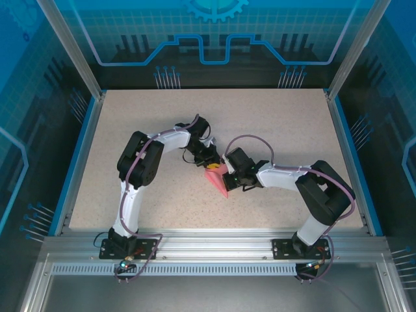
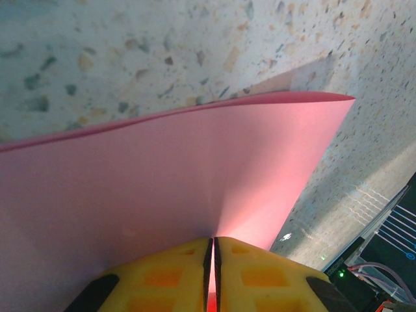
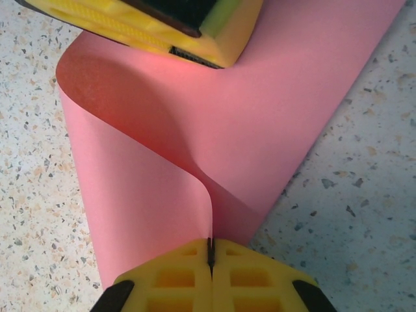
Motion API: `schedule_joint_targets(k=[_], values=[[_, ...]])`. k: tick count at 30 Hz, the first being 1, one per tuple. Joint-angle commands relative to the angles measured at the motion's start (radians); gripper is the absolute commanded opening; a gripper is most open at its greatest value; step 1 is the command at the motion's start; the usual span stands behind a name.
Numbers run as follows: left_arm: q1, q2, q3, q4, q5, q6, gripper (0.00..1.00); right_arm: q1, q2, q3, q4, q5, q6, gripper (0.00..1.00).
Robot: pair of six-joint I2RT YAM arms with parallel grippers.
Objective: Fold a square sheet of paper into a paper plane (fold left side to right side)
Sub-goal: Third fold the triangle at the center of the table.
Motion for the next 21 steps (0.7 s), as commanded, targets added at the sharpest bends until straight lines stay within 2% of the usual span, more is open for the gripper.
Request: schedule_joint_targets(k=[1, 13, 21], values=[[-0.015, 0.031, -0.043, -0.048, -0.050, 0.005, 0.14, -0.013, 0.013, 0.026, -0.022, 0.017, 0.012, 0.00], [-0.016, 0.026, -0.041, -0.049, -0.048, 0.007, 0.14, -0.014, 0.036, 0.037, -0.058, -0.016, -0.009, 0.00], [-0.012, -0.005, -0.018, -0.073, -0.058, 0.023, 0.19, -0.009, 0.026, 0.007, -0.102, -0.040, -0.012, 0.00]])
